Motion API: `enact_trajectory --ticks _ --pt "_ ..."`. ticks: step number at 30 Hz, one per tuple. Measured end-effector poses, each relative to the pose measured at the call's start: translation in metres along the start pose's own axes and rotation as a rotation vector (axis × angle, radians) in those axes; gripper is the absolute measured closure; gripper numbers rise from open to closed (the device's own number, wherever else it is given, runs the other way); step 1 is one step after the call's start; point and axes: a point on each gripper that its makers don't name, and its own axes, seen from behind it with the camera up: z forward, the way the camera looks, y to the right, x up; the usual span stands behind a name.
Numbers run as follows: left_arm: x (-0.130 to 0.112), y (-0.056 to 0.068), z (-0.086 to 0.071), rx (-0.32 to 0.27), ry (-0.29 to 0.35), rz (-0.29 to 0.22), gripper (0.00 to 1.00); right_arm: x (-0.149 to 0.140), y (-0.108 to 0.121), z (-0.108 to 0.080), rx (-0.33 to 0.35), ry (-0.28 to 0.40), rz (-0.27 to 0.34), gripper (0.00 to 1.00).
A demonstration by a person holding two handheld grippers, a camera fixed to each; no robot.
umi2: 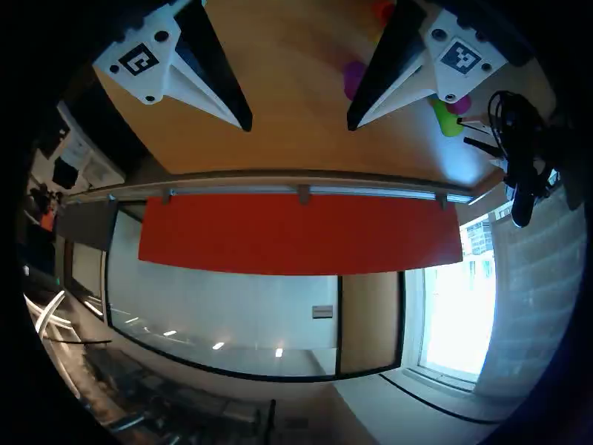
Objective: Pour water
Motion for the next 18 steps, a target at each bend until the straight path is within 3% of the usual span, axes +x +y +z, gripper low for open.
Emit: enact_trajectory --ticks 18 --pt "-0.003 0.000 0.017 -0.009 -0.044 0.013 0.08 -0.003 0.004 -0.001 -0.007 -0.011 0.006 0.01"
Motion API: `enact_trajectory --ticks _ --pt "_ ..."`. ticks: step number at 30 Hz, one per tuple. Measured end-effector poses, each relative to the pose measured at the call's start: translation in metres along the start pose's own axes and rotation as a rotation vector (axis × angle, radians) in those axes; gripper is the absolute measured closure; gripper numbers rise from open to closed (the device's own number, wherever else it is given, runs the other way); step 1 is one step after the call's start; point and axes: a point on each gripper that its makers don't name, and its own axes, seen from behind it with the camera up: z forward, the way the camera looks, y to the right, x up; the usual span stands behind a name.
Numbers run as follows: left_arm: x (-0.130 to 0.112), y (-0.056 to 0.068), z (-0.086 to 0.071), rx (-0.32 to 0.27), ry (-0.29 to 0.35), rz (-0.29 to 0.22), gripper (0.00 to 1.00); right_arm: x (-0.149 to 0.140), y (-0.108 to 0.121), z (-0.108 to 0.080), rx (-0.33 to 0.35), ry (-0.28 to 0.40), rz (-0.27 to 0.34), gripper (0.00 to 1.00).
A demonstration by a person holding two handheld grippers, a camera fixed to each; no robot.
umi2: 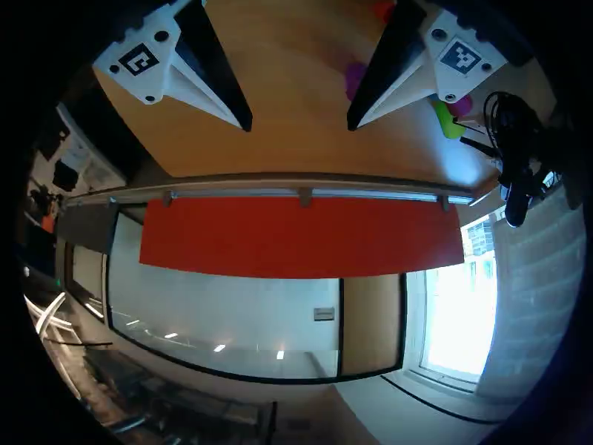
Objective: Pour water
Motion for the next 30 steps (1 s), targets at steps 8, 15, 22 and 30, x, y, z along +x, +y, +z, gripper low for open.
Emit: enact_trajectory --ticks 8,15,22,30 --pt "0.0006 -0.0009 0.0033 -0.009 -0.010 -0.004 0.08 0.0003 0.0026 -0.0004 -0.004 -0.001 0.002 0.01" --pt "0.0015 -0.0017 0.0065 -0.015 -0.015 -0.005 0.08 -0.0014 0.0024 -0.0004 -0.005 -0.004 0.001 0.01" --pt "0.0018 -0.0017 0.0079 -0.022 -0.025 -0.003 0.08 -0.0018 0.0017 -0.0002 -0.004 -0.005 0.002 0.00" --pt "0.0019 -0.0034 0.0098 -0.024 -0.033 -0.008 0.08 -0.0018 0.0012 0.0002 -0.003 -0.005 0.001 0.00"
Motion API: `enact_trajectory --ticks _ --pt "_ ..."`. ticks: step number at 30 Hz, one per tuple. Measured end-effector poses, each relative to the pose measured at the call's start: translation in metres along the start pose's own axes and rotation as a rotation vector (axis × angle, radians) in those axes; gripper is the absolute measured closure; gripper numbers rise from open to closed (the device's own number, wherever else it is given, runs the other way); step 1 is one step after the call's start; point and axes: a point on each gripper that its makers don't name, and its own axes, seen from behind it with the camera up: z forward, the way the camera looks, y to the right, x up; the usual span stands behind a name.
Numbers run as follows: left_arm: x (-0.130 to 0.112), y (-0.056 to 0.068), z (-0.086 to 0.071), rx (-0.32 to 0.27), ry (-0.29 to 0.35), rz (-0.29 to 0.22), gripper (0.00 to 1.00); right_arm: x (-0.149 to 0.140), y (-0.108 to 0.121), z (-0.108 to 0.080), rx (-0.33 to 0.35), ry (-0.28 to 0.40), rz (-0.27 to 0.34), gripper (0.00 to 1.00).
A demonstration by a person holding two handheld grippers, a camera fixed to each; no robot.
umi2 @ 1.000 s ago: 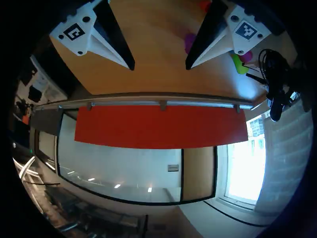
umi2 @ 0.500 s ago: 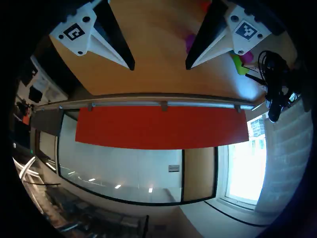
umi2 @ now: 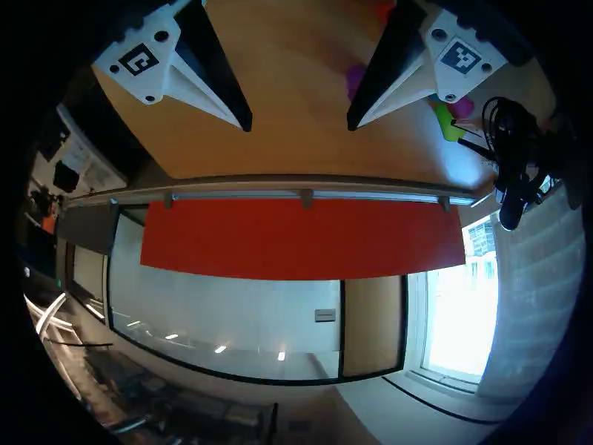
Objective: Pour water
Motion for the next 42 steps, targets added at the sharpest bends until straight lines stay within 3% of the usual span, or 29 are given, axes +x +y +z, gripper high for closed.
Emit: enact_trajectory --ticks 12,20,32,42 --pt "0.001 -0.004 0.004 0.000 0.005 -0.007 0.08 -0.001 0.001 0.001 -0.001 -0.005 -0.001 0.00" --pt "-0.011 -0.005 0.011 0.001 -0.013 0.004 0.08 -0.003 0.001 0.002 -0.002 -0.011 -0.004 0.01" --pt "-0.011 -0.005 0.019 -0.004 0.004 -0.020 0.08 -0.005 0.000 0.003 -0.001 -0.019 -0.010 0.01" --pt "-0.011 -0.003 0.022 -0.005 0.012 -0.001 0.11 -0.005 0.001 0.004 -0.003 -0.020 -0.011 0.01"
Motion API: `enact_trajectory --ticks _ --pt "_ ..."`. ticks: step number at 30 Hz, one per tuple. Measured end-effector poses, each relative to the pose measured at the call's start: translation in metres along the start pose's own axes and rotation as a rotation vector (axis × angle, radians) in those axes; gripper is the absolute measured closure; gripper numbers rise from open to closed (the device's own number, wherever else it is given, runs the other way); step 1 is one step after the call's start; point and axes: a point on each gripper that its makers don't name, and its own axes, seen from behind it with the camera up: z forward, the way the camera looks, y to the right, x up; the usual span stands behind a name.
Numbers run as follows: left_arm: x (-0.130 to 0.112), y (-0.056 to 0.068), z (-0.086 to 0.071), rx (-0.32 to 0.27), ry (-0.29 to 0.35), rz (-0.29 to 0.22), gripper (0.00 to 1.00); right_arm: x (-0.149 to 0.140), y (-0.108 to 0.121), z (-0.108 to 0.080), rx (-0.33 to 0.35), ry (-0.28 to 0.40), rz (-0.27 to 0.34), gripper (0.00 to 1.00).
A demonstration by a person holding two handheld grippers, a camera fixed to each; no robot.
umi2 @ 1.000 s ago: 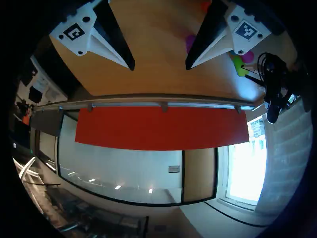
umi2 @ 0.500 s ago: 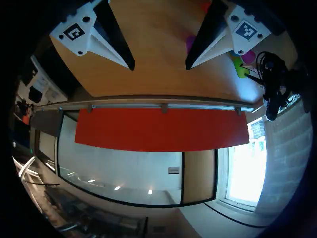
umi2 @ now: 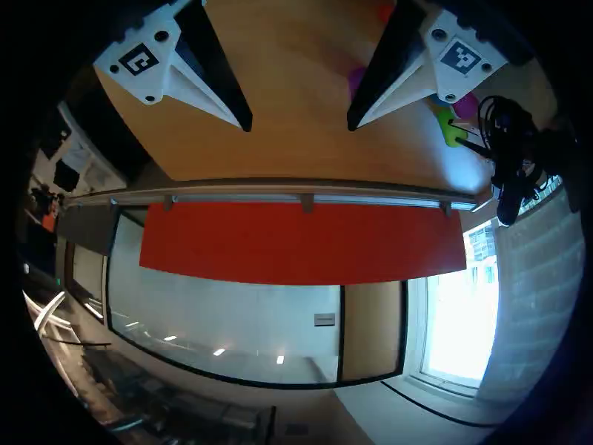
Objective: Pour water
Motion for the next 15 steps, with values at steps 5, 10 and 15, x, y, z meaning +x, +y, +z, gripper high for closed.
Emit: enact_trajectory --ticks 5,10,15 --pt "0.001 0.000 -0.002 0.005 0.010 0.021 0.13 0.001 0.000 0.000 0.002 0.002 -0.002 0.00" --pt "0.009 0.003 -0.007 -0.005 0.033 0.018 0.14 0.002 -0.001 -0.001 0.005 0.005 -0.001 0.00" --pt "0.019 0.005 -0.017 -0.009 0.063 0.010 0.14 0.005 -0.002 -0.001 0.009 0.014 0.000 0.01"
